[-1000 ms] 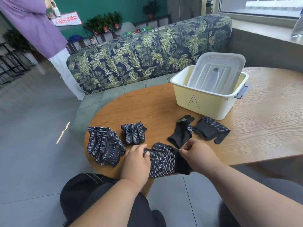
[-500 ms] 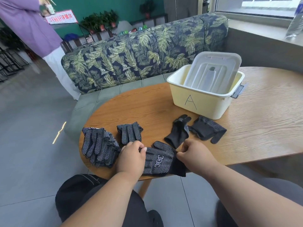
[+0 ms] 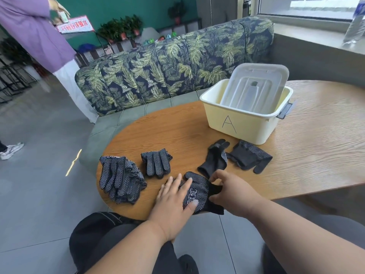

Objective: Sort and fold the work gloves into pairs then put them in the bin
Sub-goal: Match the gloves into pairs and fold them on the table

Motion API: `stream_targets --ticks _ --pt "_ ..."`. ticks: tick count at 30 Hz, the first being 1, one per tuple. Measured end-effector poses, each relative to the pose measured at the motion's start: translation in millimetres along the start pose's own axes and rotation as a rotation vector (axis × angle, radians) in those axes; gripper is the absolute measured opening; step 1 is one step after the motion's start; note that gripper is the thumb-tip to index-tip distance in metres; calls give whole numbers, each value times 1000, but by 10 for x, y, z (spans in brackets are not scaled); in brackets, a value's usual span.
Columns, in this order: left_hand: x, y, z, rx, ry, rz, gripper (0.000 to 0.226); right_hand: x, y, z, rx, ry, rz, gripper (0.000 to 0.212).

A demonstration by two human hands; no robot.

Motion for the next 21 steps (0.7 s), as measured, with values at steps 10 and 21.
stream_targets --ticks 10,21 --pt "14 51 -96 19 -157 -25 73 -13 14 94 -31 -228 -23 32" --pt "-18 28 16 3 -73 42 80 28 7 85 34 68 98 39"
Point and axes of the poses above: each hand's wrist, its own y-axis away from the middle knuckle, its own z-axis out of the back of the hand, x = y × z, the point moved 6 cm from there along -y, towards the middle knuckle, and after that the axes turned 11 degrees about z, right-handed, at the moved point
